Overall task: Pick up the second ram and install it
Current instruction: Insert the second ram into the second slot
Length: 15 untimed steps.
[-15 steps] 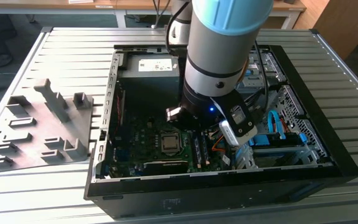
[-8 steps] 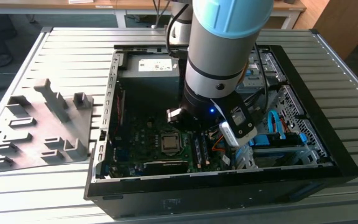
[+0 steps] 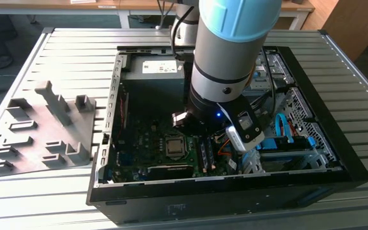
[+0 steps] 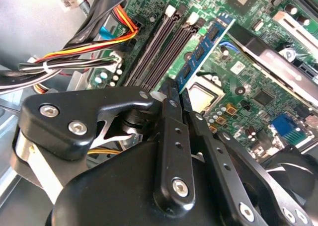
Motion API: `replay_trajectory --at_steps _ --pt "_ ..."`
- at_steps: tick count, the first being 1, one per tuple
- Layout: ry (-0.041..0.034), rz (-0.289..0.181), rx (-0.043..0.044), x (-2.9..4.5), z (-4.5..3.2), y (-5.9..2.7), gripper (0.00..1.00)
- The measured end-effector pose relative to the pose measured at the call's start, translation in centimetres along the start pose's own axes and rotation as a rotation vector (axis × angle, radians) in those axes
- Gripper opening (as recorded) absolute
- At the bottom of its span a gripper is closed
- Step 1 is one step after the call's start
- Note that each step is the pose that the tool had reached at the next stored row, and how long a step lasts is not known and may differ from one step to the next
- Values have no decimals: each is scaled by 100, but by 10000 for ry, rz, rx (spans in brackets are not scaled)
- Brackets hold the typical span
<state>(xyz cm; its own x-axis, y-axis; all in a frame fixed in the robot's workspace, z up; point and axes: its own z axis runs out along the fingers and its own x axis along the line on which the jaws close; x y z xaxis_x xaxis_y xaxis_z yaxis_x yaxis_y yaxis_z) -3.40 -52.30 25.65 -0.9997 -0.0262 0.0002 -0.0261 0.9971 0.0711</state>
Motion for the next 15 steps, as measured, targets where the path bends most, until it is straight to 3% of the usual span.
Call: replay_trajectory --at_steps 15 --pt "0 2 0 -3 59 -4 14"
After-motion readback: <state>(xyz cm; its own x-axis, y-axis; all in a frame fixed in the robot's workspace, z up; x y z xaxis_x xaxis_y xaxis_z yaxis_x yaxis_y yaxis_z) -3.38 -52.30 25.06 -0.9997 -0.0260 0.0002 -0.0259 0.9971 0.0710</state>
